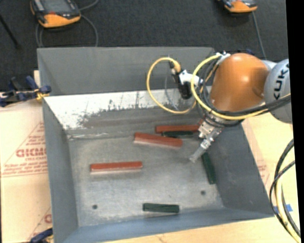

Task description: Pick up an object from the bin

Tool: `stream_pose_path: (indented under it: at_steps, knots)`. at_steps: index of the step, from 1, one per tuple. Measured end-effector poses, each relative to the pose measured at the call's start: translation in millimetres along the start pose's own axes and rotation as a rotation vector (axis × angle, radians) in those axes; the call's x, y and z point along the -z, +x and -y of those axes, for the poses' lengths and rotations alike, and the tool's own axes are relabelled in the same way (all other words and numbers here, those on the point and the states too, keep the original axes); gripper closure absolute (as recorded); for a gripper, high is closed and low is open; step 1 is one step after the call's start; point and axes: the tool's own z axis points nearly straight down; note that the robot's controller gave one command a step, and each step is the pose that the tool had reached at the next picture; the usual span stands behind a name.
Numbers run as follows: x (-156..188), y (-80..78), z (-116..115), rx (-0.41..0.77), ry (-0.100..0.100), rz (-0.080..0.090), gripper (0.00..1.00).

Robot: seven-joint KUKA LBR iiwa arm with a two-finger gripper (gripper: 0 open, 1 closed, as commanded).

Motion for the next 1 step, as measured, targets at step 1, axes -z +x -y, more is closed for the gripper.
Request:
stream_pose_path:
  at_steps: [1]
  knots:
    - [-6.4, 9.5, -36.1, -0.254, 0.036, -0.001, 0.0]
